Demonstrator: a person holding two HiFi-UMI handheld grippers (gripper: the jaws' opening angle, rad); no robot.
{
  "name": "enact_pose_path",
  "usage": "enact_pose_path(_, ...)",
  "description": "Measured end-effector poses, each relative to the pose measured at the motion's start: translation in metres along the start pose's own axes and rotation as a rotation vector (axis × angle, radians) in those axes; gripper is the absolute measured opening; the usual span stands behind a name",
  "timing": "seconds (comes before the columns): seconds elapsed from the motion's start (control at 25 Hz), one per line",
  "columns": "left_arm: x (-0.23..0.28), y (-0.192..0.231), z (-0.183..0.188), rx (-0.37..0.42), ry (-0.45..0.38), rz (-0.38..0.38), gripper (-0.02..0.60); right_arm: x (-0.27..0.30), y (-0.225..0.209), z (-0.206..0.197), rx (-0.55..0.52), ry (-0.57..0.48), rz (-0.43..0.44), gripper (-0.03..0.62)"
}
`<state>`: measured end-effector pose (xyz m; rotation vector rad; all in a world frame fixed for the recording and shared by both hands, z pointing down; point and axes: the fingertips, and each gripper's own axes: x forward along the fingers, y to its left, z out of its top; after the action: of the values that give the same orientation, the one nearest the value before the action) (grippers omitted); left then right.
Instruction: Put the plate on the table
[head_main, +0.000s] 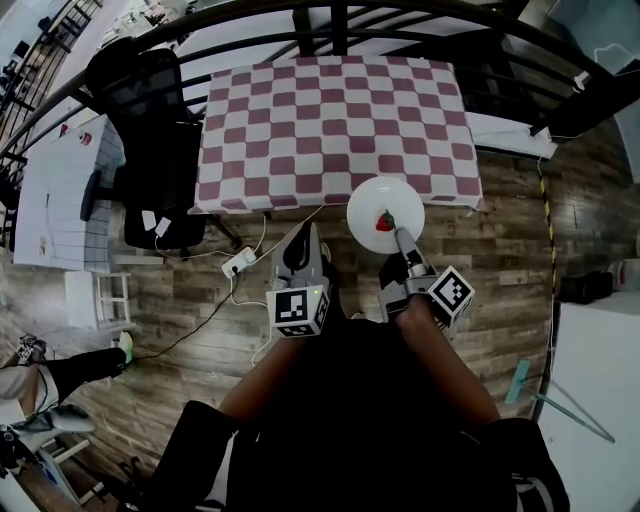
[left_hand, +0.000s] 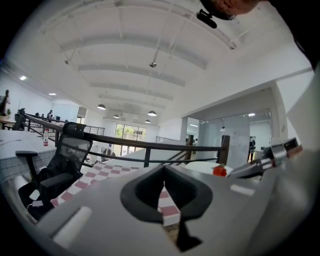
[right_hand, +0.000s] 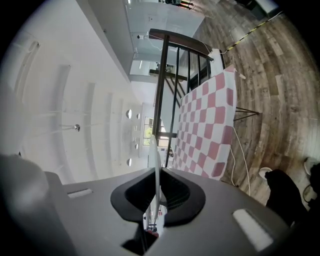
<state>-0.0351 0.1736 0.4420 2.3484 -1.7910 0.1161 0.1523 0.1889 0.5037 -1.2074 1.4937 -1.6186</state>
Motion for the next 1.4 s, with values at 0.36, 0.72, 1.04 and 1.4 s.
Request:
enact_pose_path(0.36, 0.092, 0.047, 0.03, -0.01, 0.002, -0.05, 0.009, 0.106, 0.025, 0.003, 0.003, -0.005, -0.027, 0.017)
enact_pose_path(0.72, 0.157, 0.095, 0.033, -0.005, 0.025, -0.099, 0.009, 0.191, 0.042, -0.003, -0.008, -0.003, -0.024, 0.017)
enact_pose_path(1.04, 0.2, 0.116, 0.049, -0.016, -0.004, -0.19, 0.009, 0.237, 0.032, -0.005, 0.009, -0.014, -0.031, 0.017)
enact_pose_path(1.4, 0.21, 0.13, 0.057, -0.025, -0.016, -0.2, 0.009, 0.258, 0.033, -0.006, -0.011, -0.007, -0.054, 0.017)
